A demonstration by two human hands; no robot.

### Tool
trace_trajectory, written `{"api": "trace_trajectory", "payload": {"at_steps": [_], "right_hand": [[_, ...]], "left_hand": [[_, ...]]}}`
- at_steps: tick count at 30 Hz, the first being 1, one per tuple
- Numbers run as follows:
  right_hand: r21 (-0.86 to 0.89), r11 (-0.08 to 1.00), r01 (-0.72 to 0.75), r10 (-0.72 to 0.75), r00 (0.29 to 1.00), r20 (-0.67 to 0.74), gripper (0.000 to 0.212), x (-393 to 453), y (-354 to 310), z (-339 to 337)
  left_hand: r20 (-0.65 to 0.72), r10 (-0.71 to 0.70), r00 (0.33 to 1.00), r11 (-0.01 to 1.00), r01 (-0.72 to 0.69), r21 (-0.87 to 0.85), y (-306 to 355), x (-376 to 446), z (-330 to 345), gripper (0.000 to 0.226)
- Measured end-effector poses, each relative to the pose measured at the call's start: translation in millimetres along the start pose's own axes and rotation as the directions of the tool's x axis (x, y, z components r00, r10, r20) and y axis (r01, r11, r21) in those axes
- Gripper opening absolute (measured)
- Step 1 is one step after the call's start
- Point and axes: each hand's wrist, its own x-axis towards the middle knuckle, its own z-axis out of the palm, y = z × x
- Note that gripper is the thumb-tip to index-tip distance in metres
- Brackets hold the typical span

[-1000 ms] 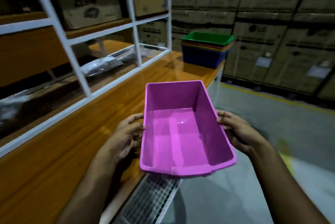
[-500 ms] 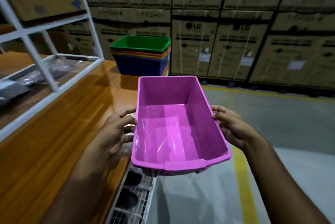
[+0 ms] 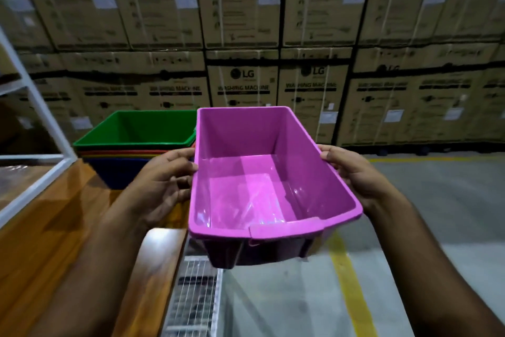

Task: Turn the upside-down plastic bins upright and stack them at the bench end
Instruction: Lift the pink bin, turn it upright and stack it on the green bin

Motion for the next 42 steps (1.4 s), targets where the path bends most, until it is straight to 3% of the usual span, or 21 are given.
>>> {"api": "trace_trajectory", "payload": {"at_steps": [7, 17, 19, 21, 23, 32, 35, 40, 42], "right_hand": [[-0.009, 1.000, 0.011, -0.009, 0.988, 0.153, 0.038, 126.1, -60.9, -10.9], [0.017, 0.999, -0.044, 0.031, 0.894, 0.447, 0.041, 296.9, -92.6, 35.1], [-0.021, 0.997, -0.076, 0.076, 0.850, 0.521, 0.040, 335.6, -86.0, 47.9], [-0.068, 0.996, -0.058, 0.087, 0.823, 0.561, 0.041, 366.1, -82.2, 64.9], [-0.103, 0.993, -0.063, 0.113, 0.782, 0.613, 0.043, 395.0, -78.8, 83.3], [-0.143, 0.983, -0.119, 0.186, 0.607, 0.773, 0.033, 503.4, -70.9, 162.3], [-0.160, 0.980, -0.121, 0.200, 0.543, 0.816, 0.039, 525.1, -66.5, 187.6], [-0.164, 0.977, -0.135, 0.207, 0.428, 0.880, 0.040, 556.6, -57.8, 220.3], [-0.170, 0.973, -0.158, 0.216, 0.348, 0.912, 0.041, 562.3, -56.8, 232.5]], "left_hand": [[-0.095, 0.074, 0.993, 0.996, -0.078, -0.034, 31.4, 94.0, 3.7, 0.071], [-0.345, 0.193, 0.919, 0.970, -0.232, -0.075, 72.3, 155.3, -18.3, 0.068], [-0.408, 0.206, 0.889, 0.963, -0.257, -0.074, 73.7, 167.6, -29.4, 0.063], [-0.444, 0.218, 0.869, 0.960, -0.272, -0.060, 74.8, 177.5, -36.8, 0.042], [-0.516, 0.229, 0.825, 0.948, -0.310, -0.075, 78.8, 187.3, -45.3, 0.028], [-0.753, 0.230, 0.616, 0.927, -0.375, -0.024, 83.7, 223.7, -88.7, 0.032], [-0.800, 0.234, 0.553, 0.928, -0.372, 0.015, 80.5, 229.1, -98.6, 0.055], [-0.875, 0.266, 0.405, 0.933, -0.337, 0.128, 80.0, 237.3, -102.8, 0.053], [-0.907, 0.267, 0.325, 0.928, -0.339, 0.152, 78.9, 239.9, -100.2, 0.053]]}}
